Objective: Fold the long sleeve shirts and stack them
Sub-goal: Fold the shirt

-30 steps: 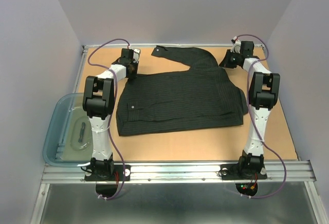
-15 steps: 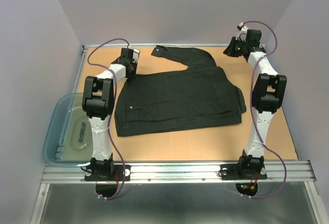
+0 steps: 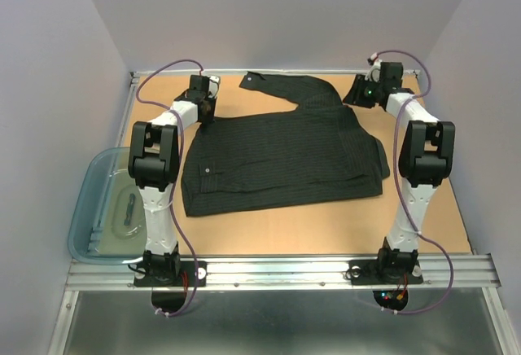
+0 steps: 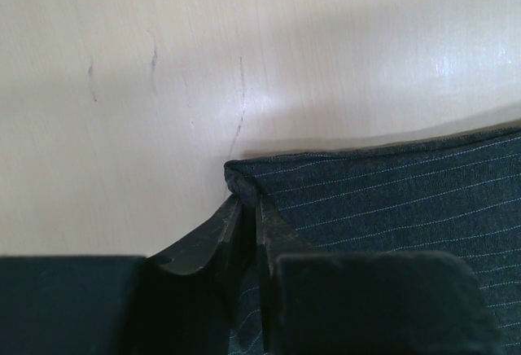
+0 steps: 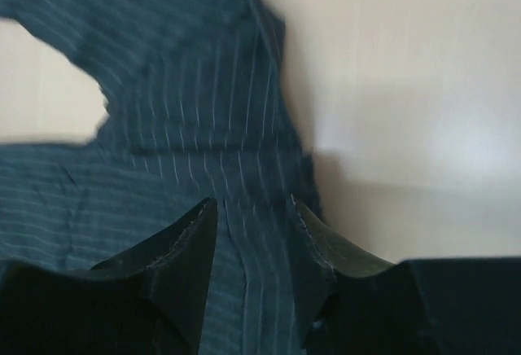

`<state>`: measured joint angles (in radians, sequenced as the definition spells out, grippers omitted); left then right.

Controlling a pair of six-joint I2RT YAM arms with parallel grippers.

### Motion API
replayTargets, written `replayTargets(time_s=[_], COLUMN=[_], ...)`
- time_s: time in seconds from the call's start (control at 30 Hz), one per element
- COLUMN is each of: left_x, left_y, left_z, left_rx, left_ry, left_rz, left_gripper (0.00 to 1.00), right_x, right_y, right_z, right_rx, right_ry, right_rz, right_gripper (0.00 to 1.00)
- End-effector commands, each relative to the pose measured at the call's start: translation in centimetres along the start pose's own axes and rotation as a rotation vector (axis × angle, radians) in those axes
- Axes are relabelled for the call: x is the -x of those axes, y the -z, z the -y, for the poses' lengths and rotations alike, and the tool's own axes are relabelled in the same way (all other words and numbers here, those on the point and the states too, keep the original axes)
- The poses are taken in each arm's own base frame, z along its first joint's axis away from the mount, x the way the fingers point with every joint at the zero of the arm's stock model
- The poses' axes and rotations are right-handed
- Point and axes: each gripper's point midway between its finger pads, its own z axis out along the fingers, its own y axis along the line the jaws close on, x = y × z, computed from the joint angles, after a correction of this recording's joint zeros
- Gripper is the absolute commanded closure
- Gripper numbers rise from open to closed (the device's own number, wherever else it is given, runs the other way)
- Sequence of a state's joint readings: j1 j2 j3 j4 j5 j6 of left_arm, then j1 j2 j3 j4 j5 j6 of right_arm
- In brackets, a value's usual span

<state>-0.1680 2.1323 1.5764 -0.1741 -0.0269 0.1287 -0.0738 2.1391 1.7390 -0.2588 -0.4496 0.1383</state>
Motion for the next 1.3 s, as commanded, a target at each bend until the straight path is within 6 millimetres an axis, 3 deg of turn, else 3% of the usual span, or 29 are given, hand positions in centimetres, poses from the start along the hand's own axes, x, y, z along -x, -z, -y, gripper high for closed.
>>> replayTargets(time_s=[0.0,0.13,0.27,0.43,0.67,0.83,1.0,1.1,1.13,1.2,1.27], left_x=[1.0,0.6,0.2,-0.6,-1.4,-1.4,-1.7,-1.5,-1.4,-0.7,-0.1], left_y=[0.8,0.5,0.4,0.5,0.8,1.0,1.4,2.1,2.3,2.9,3.3], left_z=[-0.5,-0.2,-0.1,-0.1,0.2,1.1,1.4,1.3,1.2,1.0,0.9], left_rx=[0.007,-0.003,-0.006,-0.004,-0.018,-0.062,-0.082,-0.08,-0.077,-0.068,-0.068], left_ry=[0.017,0.025,0.031,0.039,0.04,0.044,0.051,0.05,0.045,0.043,0.043], left_rz=[0.033,0.024,0.021,0.007,-0.001,-0.002,-0.008,0.0,0.004,0.021,0.032], left_gripper=[0.78,0.78,0.78,0.78,0.77,0.75,0.71,0.68,0.67,0.51,0.45], right_x=[-2.8,-6.5,-9.6,-15.8,-22.1,-25.1,-24.4,-20.9,-18.0,-15.6,-11.9], right_y=[1.3,2.1,3.3,5.5,9.7,12.4,13.8,13.9,13.9,14.0,13.8], right_z=[-1.5,0.1,3.0,5.4,5.2,4.5,4.5,3.7,3.2,2.6,2.0], right_rx=[-0.114,-0.212,-0.388,-0.53,-0.643,-0.677,-0.697,-0.645,-0.62,-0.579,-0.547], right_ry=[-0.058,-0.182,-0.28,-0.403,-0.537,-0.569,-0.545,-0.482,-0.454,-0.38,-0.31], right_rz=[-0.02,-0.027,-0.023,-0.091,-0.201,-0.26,-0.248,-0.205,-0.148,-0.135,-0.094], right_gripper=[0.55,0.55,0.55,0.55,0.54,0.53,0.47,0.4,0.38,0.3,0.24])
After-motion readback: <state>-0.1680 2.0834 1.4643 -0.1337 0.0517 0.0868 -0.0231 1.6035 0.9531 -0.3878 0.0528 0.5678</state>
